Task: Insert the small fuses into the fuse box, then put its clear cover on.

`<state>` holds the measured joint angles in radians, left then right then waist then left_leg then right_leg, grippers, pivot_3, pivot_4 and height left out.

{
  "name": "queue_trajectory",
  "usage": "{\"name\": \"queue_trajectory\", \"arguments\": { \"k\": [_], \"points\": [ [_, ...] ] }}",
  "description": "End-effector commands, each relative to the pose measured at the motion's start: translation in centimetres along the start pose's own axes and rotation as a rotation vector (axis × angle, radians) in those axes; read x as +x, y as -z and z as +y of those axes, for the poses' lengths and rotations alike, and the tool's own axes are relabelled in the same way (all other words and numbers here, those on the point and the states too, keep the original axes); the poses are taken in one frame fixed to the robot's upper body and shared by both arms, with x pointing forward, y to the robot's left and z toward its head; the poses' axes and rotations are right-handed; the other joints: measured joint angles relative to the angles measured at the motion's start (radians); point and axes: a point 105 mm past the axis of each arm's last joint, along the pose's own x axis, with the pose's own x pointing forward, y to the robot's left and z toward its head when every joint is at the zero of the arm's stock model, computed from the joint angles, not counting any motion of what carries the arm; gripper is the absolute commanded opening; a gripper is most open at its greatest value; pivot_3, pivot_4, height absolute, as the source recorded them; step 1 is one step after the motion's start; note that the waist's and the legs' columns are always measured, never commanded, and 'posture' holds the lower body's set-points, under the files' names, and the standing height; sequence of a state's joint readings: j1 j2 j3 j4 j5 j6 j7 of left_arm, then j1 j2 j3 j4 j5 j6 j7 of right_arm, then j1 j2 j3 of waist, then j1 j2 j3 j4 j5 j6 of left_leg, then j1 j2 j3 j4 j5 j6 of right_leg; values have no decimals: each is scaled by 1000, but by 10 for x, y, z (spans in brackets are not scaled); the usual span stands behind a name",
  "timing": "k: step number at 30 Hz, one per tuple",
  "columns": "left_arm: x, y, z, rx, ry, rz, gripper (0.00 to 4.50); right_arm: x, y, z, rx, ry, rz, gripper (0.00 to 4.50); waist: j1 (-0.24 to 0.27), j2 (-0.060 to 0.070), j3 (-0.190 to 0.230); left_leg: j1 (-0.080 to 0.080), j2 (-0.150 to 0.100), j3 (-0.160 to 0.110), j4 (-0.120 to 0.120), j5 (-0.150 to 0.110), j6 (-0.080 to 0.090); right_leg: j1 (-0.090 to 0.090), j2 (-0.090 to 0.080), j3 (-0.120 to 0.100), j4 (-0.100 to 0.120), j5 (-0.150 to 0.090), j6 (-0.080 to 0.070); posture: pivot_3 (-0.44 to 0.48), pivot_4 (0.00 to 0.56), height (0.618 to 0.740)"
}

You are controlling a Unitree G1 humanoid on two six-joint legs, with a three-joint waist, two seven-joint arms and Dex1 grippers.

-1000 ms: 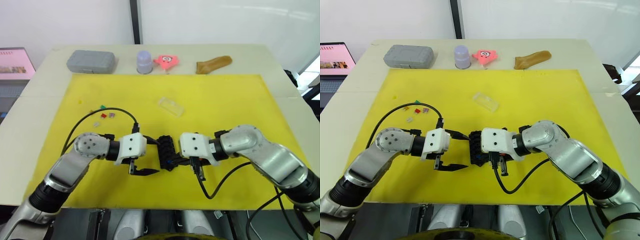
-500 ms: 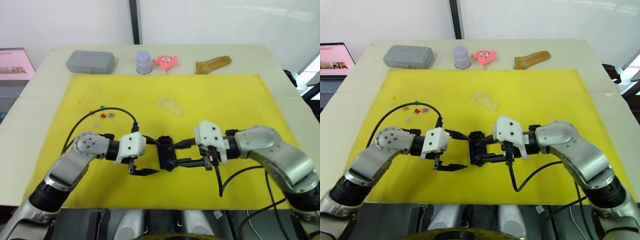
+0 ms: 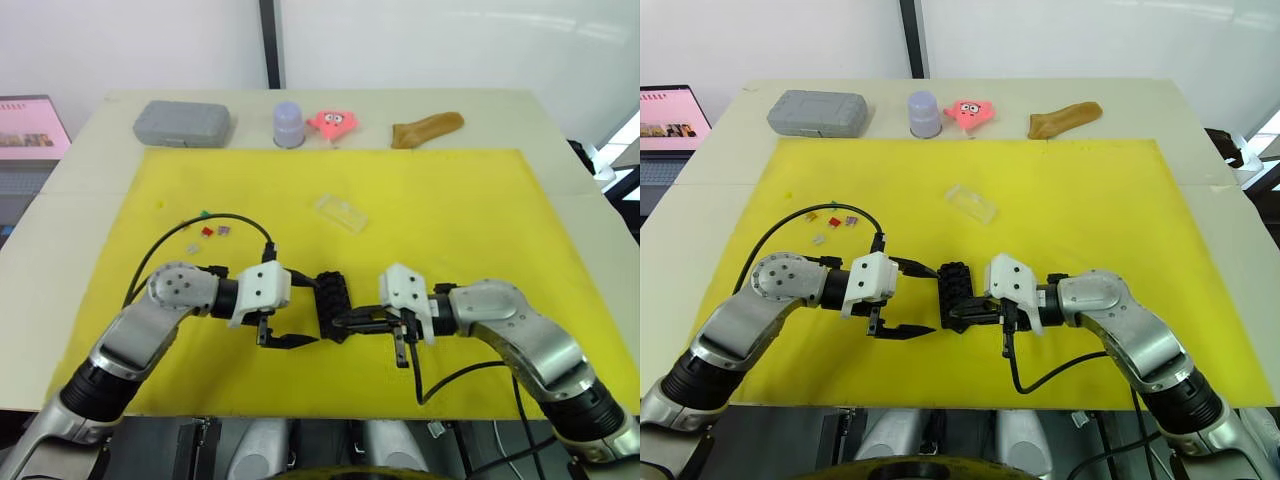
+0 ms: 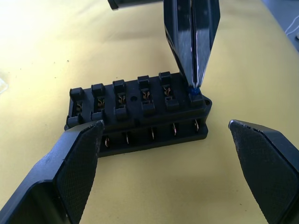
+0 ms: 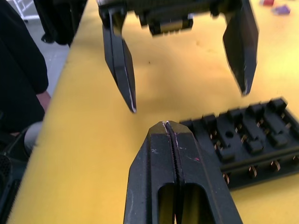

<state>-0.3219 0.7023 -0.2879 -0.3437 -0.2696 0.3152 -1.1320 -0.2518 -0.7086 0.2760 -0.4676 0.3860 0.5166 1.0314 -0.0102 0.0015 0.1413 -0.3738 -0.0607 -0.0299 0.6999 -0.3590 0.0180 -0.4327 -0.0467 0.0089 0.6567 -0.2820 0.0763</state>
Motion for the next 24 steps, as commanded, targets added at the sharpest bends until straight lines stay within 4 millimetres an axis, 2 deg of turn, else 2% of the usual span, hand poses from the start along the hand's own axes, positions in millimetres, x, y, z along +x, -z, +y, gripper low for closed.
{"name": "queue_trajectory", "arguments": {
  "k": [1,7,10,12,16,20,23,24],
  "points": [
    [-4,-9,4,43,-20,-16,4500,0,14,-1,-19,4,81,30,0,0,0,0,0,0,0,0,0,0,0,0,0,0,0,0,150,740],
    [-4,-7,8,36,-28,-14,4500,1,18,2,-25,-1,85,30,0,0,0,1,0,0,0,0,0,1,0,0,0,0,0,0,150,740],
    [-3,-6,10,21,-34,-18,4500,0,18,-4,-35,42,82,30,0,0,0,1,0,0,0,0,0,1,0,0,0,0,0,0,150,740],
    [-3,-7,13,13,-40,-35,4500,-1,12,-8,-43,68,61,30,0,0,0,1,0,0,0,0,0,1,0,0,0,0,0,0,150,740],
    [-7,-12,17,7,-57,-79,4500,-9,-18,-5,-24,62,-65,30,0,0,0,1,0,0,0,0,0,1,0,0,0,0,0,0,150,740],
    [-18,-16,16,-71,-87,-123,4500,-33,-41,-7,27,118,-152,30,-1,0,0,0,0,0,0,0,0,1,0,0,0,0,0,0,150,740],
    [-39,-15,20,-168,-187,-157,4500,-71,-42,-23,76,276,-147,30,1,0,0,0,0,0,0,0,0,1,0,0,0,0,0,0,150,740],
    [-47,-13,21,-210,-229,-165,4500,-84,-40,-29,100,331,-137,267,1,0,0,1,0,0,0,0,0,1,0,0,0,0,0,0,150,740]
  ]
}}
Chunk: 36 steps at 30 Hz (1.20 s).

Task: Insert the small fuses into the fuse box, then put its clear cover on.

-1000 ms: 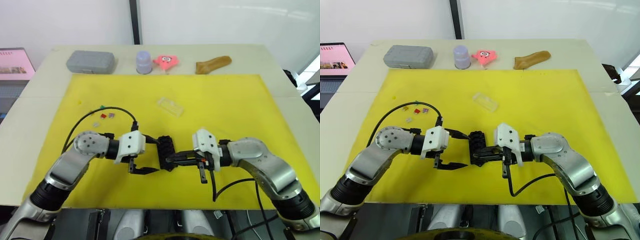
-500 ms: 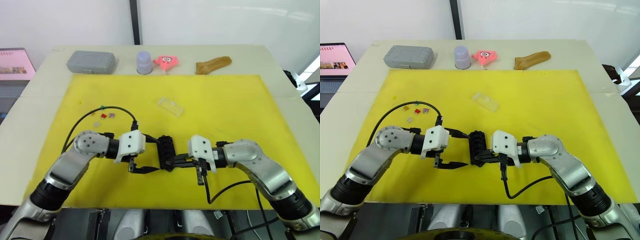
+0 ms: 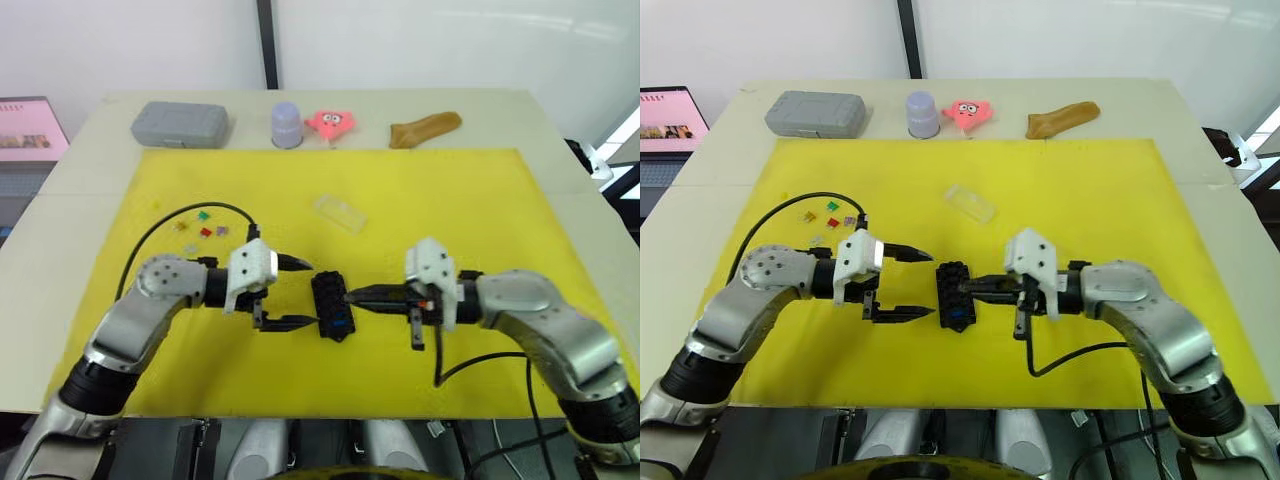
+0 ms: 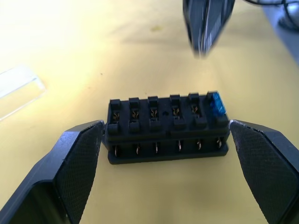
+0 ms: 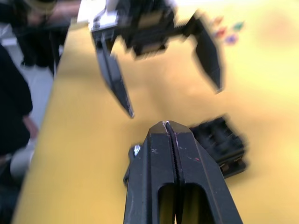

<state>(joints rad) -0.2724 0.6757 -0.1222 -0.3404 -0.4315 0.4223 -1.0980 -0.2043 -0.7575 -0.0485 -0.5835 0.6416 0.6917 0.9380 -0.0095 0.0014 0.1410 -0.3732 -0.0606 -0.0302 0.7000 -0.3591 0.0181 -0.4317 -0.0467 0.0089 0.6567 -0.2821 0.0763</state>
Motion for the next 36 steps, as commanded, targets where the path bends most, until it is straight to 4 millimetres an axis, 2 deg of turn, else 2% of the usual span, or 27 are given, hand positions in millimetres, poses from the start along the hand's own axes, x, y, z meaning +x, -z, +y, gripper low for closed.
{"name": "queue_trajectory", "arguments": {
  "k": [1,3,4,7,8,9,12,15,17,20,24,28,30,31,33,36],
  "points": [
    [-28,-11,11,-71,-146,-52,4500,-37,-9,-24,35,174,-5,550,0,0,0,0,0,0,0,0,0,0,0,0,0,0,0,0,150,740],
    [-48,-8,21,-155,-295,-84,4500,-65,-4,-41,59,286,21,1298,2,0,0,0,0,0,0,0,0,1,0,0,0,0,0,0,150,740],
    [-61,-4,24,-208,-353,-100,4500,-80,-1,-49,70,340,33,1829,2,0,0,0,0,0,0,0,0,1,0,0,0,0,0,0,150,740],
    [-108,21,23,-415,-487,-101,4500,-125,6,-65,104,482,64,3339,1,0,0,0,0,0,-1,0,0,1,0,0,0,0,0,0,150,740],
    [-127,34,20,-456,-550,-70,4500,-138,10,-68,111,524,79,3926,-1,0,0,0,0,0,-1,0,0,1,0,0,0,0,0,0,150,740],
    [-144,46,15,-488,-596,-34,4500,-149,12,-70,116,558,94,4302,-4,0,0,1,0,0,-1,0,0,1,0,0,0,0,0,0,150,740],
    [-187,69,1,-569,-713,39,4500,-174,22,-75,149,643,123,4410,-2,0,0,2,1,1,-2,0,0,1,0,0,0,0,0,0,150,740],
    [-207,81,-3,-652,-805,44,4500,-179,30,-75,169,669,130,4410,10,0,0,3,1,1,-1,0,0,4,0,0,-2,0,0,0,150,740],
    [-208,80,-7,-703,-807,18,4500,-175,29,-77,168,667,119,4410,17,0,0,3,1,1,-1,-1,1,4,-1,1,-2,0,0,0,150,740],
    [-207,71,5,-799,-823,-89,4500,-157,23,-77,138,623,108,4410,24,0,0,3,1,1,-1,-1,2,4,-1,1,-2,0,0,0,150,740],
    [-180,60,1,-873,-678,-67,4500,-103,13,-73,46,497,132,4410,14,0,0,2,1,1,-1,-1,1,3,-1,1,-1,0,0,0,150,740],
    [-179,61,11,-1048,-671,-101,4500,-68,-9,-63,17,375,63,4410,12,1,0,2,1,1,-1,0,0,1,0,0,0,0,0,0,150,740],
    [-180,65,19,-1172,-666,-94,4500,-45,-21,-53,-29,281,48,4410,14,1,0,1,0,1,-1,0,0,0,0,0,1,0,0,0,150,740],
    [-178,60,24,-1200,-640,-125,4500,-36,-24,-48,-55,237,54,4410,14,0,0,2,0,1,-1,0,0,0,0,0,1,0,0,0,150,740],
    [-177,52,34,-1237,-607,-178,4500,-25,-27,-43,-91,181,63,4410,15,-1,0,1,0,1,-1,0,0,-1,0,0,3,0,0,0,150,740],
    [-179,48,55,-1266,-654,-240,4500,-13,-32,-40,-98,144,32,4410,20,-2,-1,0,-1,0,0,0,0,-3,-1,0,5,0,0,0,150,740]
  ]
}}
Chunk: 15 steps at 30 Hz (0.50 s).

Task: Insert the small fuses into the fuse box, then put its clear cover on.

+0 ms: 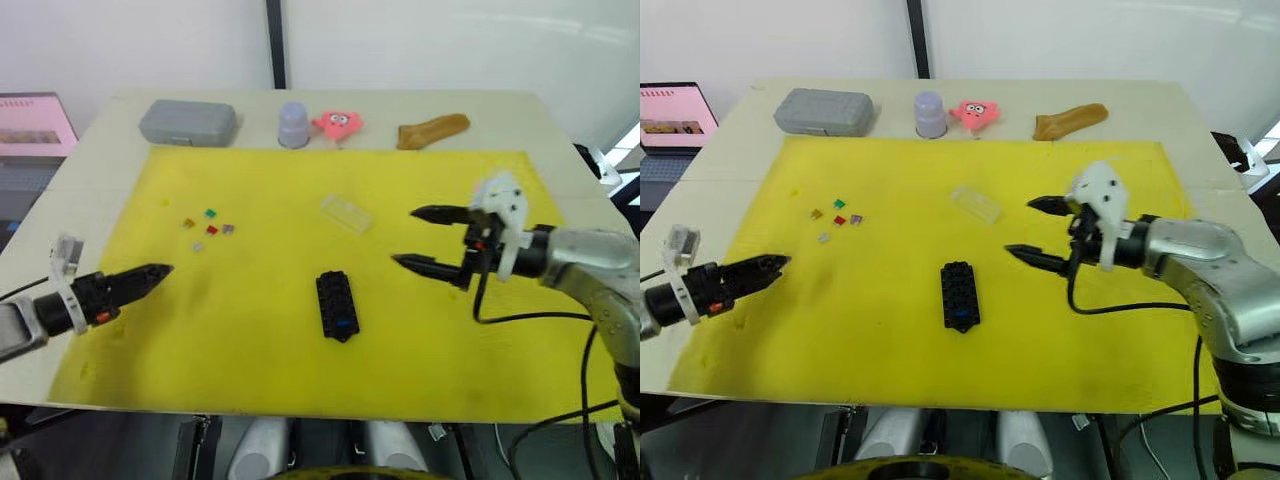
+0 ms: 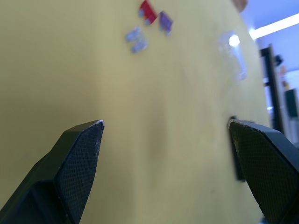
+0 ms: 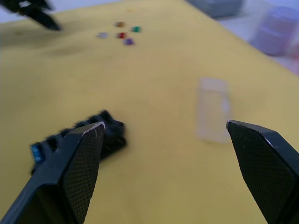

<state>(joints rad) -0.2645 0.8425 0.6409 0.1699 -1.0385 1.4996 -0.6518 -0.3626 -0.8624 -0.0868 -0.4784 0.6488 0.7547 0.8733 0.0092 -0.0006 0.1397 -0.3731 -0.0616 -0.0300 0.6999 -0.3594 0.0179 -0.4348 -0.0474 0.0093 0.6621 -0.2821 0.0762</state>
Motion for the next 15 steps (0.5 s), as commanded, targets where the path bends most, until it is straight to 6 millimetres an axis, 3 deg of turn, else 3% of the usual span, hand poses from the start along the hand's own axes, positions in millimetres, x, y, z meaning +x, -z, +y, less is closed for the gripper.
{"name": "queue_trajectory", "arguments": {
  "k": [1,4,7,15],
  "points": [
    [2,-28,0,-47,-2,-116,4500,9,-14,6,-44,-33,-51,4410,2,0,0,0,0,0,0,0,0,0,0,0,0,0,0,0,150,740],
    [7,-50,0,-108,21,-204,4500,17,-14,9,-50,-46,-61,4410,0,-1,0,-1,0,0,1,0,0,-1,0,0,1,0,0,0,150,740],
    [17,-53,0,-146,39,-179,4500,24,-9,8,-74,-39,-46,4410,-7,-1,-1,-1,-1,0,1,0,-1,-2,0,0,1,0,0,0,150,740],
    [34,-58,8,-190,44,-167,4500,37,-24,20,-105,-118,-95,4410,-28,-1,-1,-1,-1,0,0,1,-3,-4,0,0,3,0,0,0,150,740]
  ]
}}
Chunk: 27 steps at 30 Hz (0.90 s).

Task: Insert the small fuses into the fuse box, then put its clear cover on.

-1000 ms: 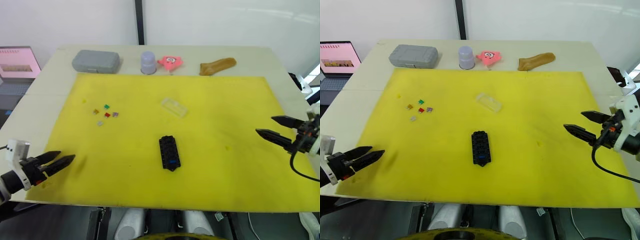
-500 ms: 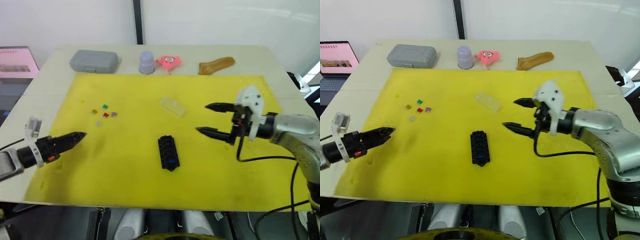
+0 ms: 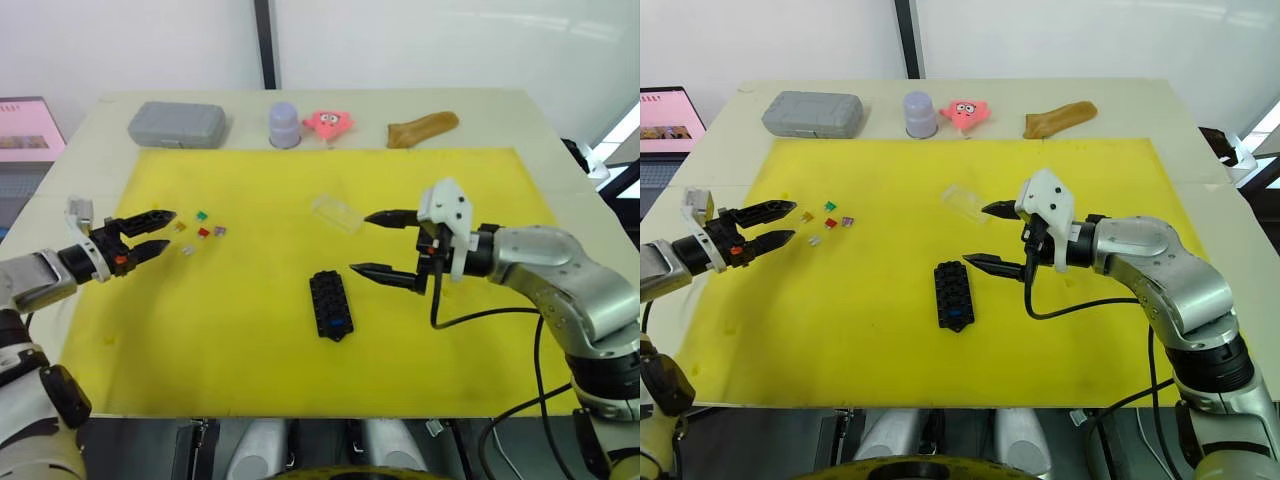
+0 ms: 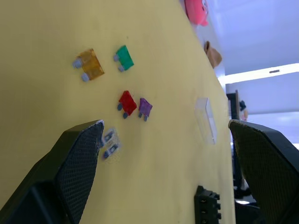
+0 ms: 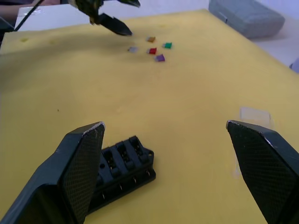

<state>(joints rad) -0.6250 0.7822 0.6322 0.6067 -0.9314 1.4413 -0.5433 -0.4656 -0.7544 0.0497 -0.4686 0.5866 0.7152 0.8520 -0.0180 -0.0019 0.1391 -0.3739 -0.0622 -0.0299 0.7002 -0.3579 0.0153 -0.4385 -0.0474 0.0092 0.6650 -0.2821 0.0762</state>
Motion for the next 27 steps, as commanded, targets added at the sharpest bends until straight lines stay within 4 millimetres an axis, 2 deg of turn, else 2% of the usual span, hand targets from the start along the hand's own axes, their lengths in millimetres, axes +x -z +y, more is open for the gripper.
{"name": "queue_trajectory", "arguments": {
  "k": [1,8,13,19,22,27],
  "points": [
    [-2,-10,-1,8,11,-38,4500,7,-11,7,-54,-54,-25,4410,-1,0,0,0,0,0,0,0,0,0,0,0,0,0,0,0,150,740],
    [2,-11,10,-19,32,-63,4500,18,-15,7,-80,-76,-23,4410,0,0,0,-1,0,0,0,0,0,-1,0,0,0,0,0,0,150,740],
    [5,-11,7,54,79,-67,4500,17,-18,17,-99,-130,-10,4410,3,0,0,-1,0,0,0,0,0,-1,0,0,0,0,0,0,150,740],
    [12,-12,8,-12,113,-82,4500,17,-18,15,-105,-120,1,4410,1,0,0,-1,0,0,0,0,0,-1,0,0,1,0,0,0,150,740],
    [22,-4,20,26,49,-51,4500,16,-17,13,-105,-108,6,4410,2,0,0,-1,0,0,0,0,0,-1,0,0,1,0,0,0,150,740],
    [21,-7,24,-28,50,-72,4500,14,-17,16,-99,-96,8,4410,4,0,0,-1,0,0,1,0,0,-1,0,0,1,0,0,0,150,740]
  ]
}}
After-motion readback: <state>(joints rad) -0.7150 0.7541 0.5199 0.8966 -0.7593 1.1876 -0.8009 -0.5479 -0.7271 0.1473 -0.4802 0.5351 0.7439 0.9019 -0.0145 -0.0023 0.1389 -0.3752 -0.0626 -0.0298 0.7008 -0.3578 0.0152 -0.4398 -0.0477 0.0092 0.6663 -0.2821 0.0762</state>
